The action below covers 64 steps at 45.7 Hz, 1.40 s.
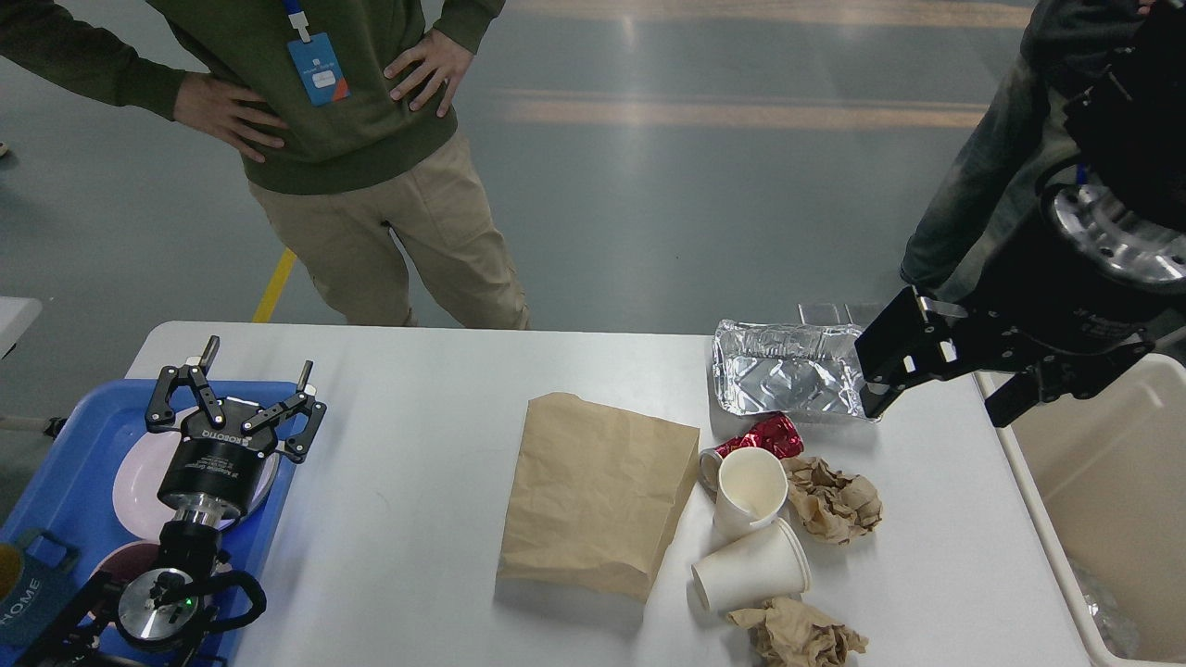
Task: Tidy desktop
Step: 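Raise the right gripper and move it over the aluminium foil tray, then lower the right gripper and grasp the edge of the foil tray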
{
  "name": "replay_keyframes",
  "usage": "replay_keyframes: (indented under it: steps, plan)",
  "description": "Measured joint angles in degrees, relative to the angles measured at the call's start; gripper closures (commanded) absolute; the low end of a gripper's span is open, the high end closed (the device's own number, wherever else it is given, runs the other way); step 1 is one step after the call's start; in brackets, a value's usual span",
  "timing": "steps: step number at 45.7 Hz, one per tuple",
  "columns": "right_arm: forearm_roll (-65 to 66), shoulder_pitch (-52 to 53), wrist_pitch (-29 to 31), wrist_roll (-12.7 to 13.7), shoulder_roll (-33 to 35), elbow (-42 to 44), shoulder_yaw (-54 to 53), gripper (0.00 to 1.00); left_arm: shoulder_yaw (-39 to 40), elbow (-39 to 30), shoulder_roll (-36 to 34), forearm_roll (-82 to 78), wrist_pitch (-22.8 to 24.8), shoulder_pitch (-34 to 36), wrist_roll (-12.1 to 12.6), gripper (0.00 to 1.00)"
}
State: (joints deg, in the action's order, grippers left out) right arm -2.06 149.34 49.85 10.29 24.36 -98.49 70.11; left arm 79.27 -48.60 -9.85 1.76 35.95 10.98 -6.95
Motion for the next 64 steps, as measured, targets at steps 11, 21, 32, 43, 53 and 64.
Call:
replay_keyframes:
  steps: [11, 21, 32, 43, 53, 64]
  plan:
    - [-0.35, -1.27, -7.78, 0.00, 0.73, -0.20, 1.75, 0.02, 0.00, 0.00, 0.00, 0.00, 0.00, 0.00, 0.01, 0.03]
    - [-0.40, -12.52, -14.89, -0.08, 5.07, 5.29, 2.56, 0.01, 0.09, 0.00, 0.05, 0.00, 0.00, 0.00, 0.09, 0.03]
    - [-5.54, -31.37, -20.84, -0.17, 6.29, 19.98, -0.13, 0.00, 0.08, -0.06, 0.08, 0.00, 0.08, 0.00, 0.09, 0.03]
    - [-17.94, -53.98, -26.31, -0.15, 5.80, 38.85, -11.21, 0.00, 0.04, -0.07, 0.08, 0.00, 0.09, 0.00, 0.09, 0.03]
    - [-24.27, -73.89, -28.94, 0.01, 1.58, 54.07, -25.77, 0.00, 0.04, -0.05, 0.06, 0.00, 0.09, 0.00, 0.09, 0.03]
    - [-24.55, -88.95, -30.47, 0.16, -7.49, 72.80, -38.62, 0.00, 0.04, -0.01, 0.04, 0.00, 0.09, 0.00, 0.09, 0.03]
